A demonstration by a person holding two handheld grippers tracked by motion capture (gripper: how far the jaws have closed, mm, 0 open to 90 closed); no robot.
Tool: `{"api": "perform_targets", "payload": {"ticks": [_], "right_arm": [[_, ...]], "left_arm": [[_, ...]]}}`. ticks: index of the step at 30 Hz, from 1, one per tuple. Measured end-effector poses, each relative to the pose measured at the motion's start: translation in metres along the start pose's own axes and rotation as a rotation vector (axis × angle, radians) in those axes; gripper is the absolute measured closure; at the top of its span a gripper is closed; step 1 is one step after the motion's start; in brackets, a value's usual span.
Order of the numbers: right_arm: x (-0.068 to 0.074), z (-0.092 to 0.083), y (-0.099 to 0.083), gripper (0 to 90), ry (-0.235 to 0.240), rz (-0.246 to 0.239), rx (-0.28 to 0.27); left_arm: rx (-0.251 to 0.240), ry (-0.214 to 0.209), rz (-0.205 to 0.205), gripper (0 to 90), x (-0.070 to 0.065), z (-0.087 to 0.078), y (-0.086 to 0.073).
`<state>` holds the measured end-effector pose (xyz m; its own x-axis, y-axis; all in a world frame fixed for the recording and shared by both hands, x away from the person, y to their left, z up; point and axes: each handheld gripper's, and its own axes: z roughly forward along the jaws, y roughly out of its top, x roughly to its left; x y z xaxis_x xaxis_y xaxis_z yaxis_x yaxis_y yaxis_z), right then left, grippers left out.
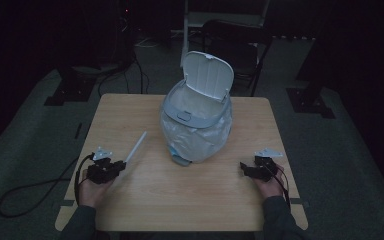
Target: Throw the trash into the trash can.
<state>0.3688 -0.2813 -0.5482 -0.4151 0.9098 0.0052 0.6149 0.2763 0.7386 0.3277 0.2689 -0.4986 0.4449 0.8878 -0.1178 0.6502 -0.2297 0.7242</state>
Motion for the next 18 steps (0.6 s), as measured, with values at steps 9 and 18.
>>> {"api": "perform_targets", "payload": {"ticks": [9,18], "right_arm": [[0.0,0.0,0.0,26.3,0.0,0.0,0.0],[0.0,0.0,0.0,26.3,0.0,0.0,0.0]], "left_arm": [[-0.022,-0.006,0.016,80.3,0.001,-0.008,0.009],[-0.053,-0.019,0.031,80.3,0.002,-0.016,0.02]]}}
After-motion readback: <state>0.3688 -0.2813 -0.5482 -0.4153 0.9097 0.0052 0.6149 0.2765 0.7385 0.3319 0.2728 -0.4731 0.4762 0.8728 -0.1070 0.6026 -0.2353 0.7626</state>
